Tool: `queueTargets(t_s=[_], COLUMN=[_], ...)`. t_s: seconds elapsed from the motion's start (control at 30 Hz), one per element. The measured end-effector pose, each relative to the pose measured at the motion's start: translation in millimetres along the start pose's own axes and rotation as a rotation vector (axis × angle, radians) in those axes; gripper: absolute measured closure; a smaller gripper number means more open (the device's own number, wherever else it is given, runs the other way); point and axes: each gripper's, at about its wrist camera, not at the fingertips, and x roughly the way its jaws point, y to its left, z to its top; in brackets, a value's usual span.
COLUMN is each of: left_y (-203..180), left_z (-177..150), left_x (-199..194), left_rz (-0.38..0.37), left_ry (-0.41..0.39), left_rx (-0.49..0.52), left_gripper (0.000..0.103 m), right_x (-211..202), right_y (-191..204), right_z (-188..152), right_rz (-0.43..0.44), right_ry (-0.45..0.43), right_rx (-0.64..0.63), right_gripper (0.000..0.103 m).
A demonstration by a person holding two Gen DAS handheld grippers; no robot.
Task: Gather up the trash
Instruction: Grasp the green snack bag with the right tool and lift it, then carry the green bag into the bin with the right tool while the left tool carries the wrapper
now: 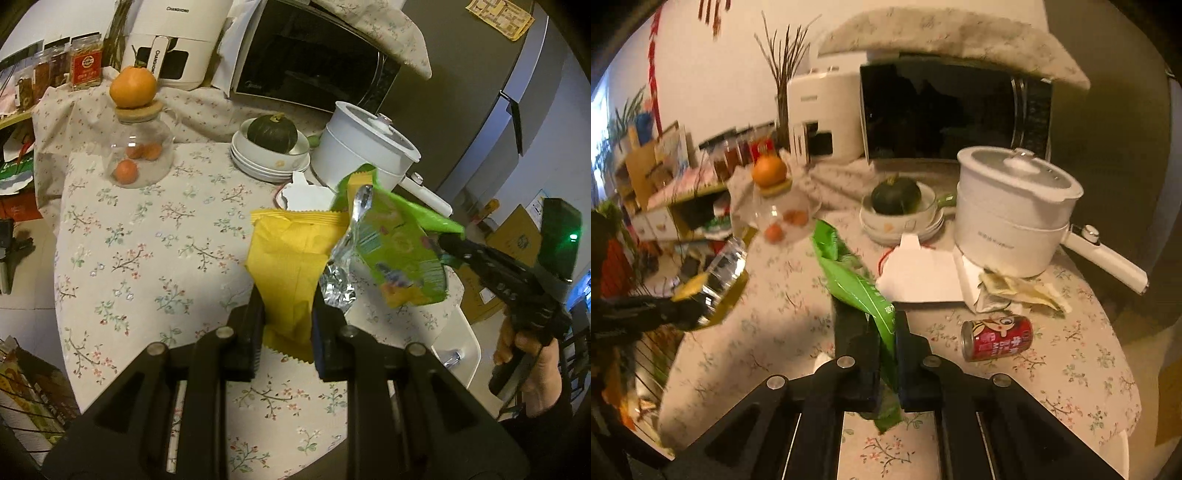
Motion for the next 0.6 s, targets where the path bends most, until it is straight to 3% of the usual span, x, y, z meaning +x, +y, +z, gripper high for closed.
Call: queueTargets(t_s=[0.27,0.6], left_y=[-8,-37], left_z=[-1,-6], left_x=[7,25], left_rz=[-0.011,-0.045], left_ry=[0.011,0.060], left_rx=[0.006,0.044], left_gripper=[0.079,0.079], right_x=[-51,-109], right_y=[-20,-67], right_z=[-4,-21], right_rz=[0.009,-0.056], right_ry=[-0.062,-0.107], right_rx=[0.049,0.121], right_gripper=[0.097,0.097])
